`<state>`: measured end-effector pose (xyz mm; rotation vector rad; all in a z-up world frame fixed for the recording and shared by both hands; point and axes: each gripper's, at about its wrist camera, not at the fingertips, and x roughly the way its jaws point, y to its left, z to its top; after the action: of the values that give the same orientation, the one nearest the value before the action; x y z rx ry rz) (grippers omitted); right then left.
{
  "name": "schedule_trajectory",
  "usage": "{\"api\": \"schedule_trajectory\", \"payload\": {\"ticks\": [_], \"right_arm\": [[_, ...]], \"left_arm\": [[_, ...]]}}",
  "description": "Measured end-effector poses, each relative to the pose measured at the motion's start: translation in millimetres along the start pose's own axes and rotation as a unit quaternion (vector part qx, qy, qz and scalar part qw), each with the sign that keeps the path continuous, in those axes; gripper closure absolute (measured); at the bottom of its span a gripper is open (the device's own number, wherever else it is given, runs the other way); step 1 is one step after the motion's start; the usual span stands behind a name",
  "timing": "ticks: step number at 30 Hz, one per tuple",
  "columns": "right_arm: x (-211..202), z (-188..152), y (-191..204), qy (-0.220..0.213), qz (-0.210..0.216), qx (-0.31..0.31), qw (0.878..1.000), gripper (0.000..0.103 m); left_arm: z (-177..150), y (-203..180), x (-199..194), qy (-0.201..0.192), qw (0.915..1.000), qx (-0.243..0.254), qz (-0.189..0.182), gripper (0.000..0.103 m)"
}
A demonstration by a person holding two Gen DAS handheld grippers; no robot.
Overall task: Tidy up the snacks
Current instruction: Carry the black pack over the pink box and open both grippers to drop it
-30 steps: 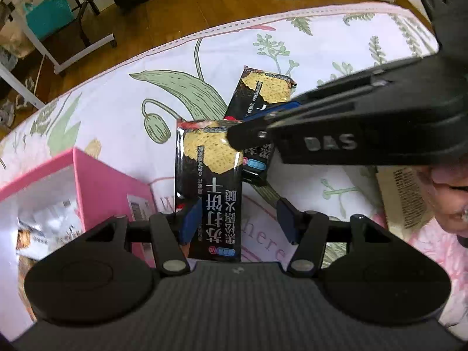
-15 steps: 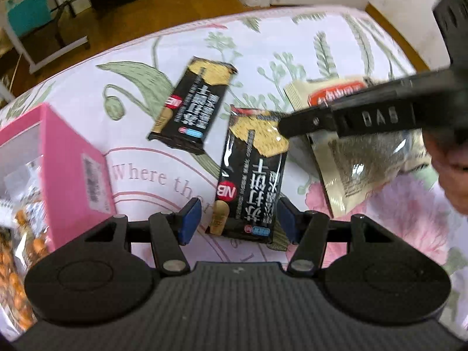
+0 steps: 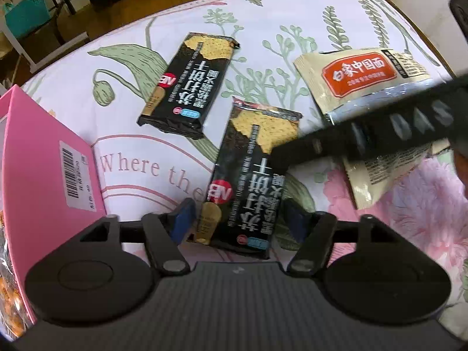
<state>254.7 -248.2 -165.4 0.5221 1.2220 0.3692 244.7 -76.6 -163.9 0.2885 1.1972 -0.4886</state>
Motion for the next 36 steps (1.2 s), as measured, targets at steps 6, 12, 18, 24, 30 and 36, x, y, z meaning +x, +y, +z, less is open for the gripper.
{"api": "schedule_trajectory", "payload": {"ticks": [6,12,18,24,30,36], "right_arm": [[17.8,-11.3,7.6,-0.01,-0.001,0.027,1.0,0.05],[6.5,-27.2,12.0,-0.03,-0.013,0.031,0.999,0.059],[-22.6,-48.8,26.3,-0.02,-0.009,0.016,1.0,0.064],[-53.9,-71.0,54.8,-0.021,0.002,-0.011,1.0,0.064],[-76.9,-77.6,108.3,-0.037,0.019,-0.062,0.997,0.065],[-72.4,-66.5,173.1,-0.049,0.06,-0.144,0.987,0.071]], "left_arm": [[-3.2,5.1,-5.5,0.004,0.9998,0.0,-0.018,0.051],[-15.0,-5.7,-23.2,0.017,0.9989,-0.014,-0.041,0.056],[-28.9,-21.7,-59.2,0.03,0.9981,-0.005,-0.053,0.056],[-48.4,-28.1,-103.8,0.024,0.9985,0.008,-0.05,0.056],[-70.3,-15.9,-159.6,-0.016,0.9995,0.016,-0.02,0.056],[-88.3,34.6,-205.8,-0.049,0.9984,-0.023,0.014,0.056]]}}
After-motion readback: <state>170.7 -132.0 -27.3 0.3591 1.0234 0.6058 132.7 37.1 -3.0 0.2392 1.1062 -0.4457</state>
